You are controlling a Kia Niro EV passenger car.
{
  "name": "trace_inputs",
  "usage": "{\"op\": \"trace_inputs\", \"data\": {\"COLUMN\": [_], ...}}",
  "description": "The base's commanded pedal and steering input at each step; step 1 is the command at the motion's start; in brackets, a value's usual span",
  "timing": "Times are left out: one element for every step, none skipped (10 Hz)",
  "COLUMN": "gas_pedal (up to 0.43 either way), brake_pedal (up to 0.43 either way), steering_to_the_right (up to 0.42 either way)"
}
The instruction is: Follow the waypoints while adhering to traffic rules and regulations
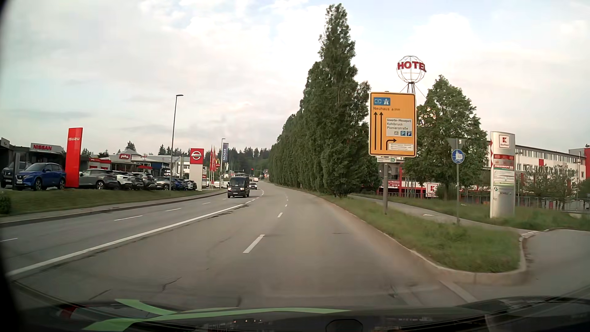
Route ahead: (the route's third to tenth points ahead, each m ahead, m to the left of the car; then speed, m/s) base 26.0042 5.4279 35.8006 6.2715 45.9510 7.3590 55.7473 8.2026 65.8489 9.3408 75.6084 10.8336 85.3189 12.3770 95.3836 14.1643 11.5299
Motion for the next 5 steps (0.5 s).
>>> {"op": "trace_inputs", "data": {"gas_pedal": [0.067,0.067,0.067,0.067,0.067], "brake_pedal": [0.0,0.0,0.0,0.0,0.0], "steering_to_the_right": [-0.011,-0.011,-0.01,-0.01,-0.01]}}
